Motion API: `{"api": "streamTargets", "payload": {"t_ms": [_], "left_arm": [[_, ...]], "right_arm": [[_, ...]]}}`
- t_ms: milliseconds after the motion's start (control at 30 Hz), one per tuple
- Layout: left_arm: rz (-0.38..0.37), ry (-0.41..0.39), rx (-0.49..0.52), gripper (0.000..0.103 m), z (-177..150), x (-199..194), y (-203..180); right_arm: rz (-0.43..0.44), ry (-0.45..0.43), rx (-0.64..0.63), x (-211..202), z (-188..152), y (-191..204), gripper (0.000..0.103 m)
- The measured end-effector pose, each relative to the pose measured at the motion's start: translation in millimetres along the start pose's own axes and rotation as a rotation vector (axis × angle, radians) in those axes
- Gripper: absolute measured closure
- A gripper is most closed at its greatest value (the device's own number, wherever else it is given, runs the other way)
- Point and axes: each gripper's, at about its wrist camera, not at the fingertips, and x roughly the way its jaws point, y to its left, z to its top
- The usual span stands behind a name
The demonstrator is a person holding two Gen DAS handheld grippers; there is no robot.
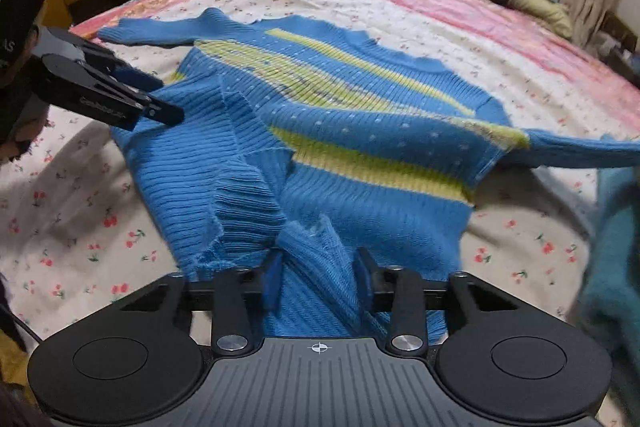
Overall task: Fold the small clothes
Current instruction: 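Lower both tools to the sweater hem and close on it, then hold the hem with both tools and pull it to flatten the sweater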
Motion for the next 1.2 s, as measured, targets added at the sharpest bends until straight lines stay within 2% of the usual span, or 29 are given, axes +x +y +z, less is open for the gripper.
{"api": "streamTargets", "payload": {"t_ms": [67, 100, 133, 233, 367, 500, 633, 733, 900, 1033, 1133, 1167, 1200], "left_arm": [[-0.035, -0.003, -0.012, 0.070, -1, -2, 2], [-0.063, -0.004, -0.023, 0.085, -2, -5, 4], [-0.089, -0.004, -0.036, 0.089, -3, -8, 6], [-0.143, -0.025, -0.063, 0.090, -10, -22, 10], [-0.213, -0.026, -0.089, 0.090, -30, -52, 11], [-0.237, -0.018, -0.069, 0.090, -63, -86, 11], [-0.216, 0.028, -0.057, 0.090, -94, -104, 13], [-0.180, 0.060, -0.067, 0.090, -108, -111, 17], [-0.133, 0.021, -0.082, 0.090, -108, -124, 25], [-0.144, -0.024, -0.083, 0.089, -98, -123, 17], [-0.165, -0.019, -0.078, 0.088, -92, -108, 2], [-0.160, -0.013, -0.066, 0.087, -91, -102, -4], [-0.155, -0.006, -0.055, 0.087, -92, -95, -9]], "right_arm": [[0.010, 0.006, 0.000, -4, 0, 0, 0.083], [0.017, 0.007, 0.009, -8, 0, -1, 0.089], [0.029, 0.007, 0.021, -13, -1, -3, 0.091], [0.055, -0.013, 0.050, -33, -6, -5, 0.096], [0.077, -0.024, 0.069, -60, -18, -4, 0.096], [0.093, 0.007, -0.001, -84, -36, 8, 0.096], [0.067, 0.091, -0.121, -89, -56, 20, 0.096], [0.031, 0.130, -0.153, -89, -63, 21, 0.093], [0.001, 0.121, -0.174, -100, -63, 23, 0.091], [-0.002, 0.076, -0.115, -109, -57, 20, 0.091], [0.005, 0.057, -0.003, -106, -51, 15, 0.078], [-0.008, 0.058, 0.040, -102, -50, 13, 0.070], [-0.028, 0.065, 0.084, -97, -50, 10, 0.068]]}}
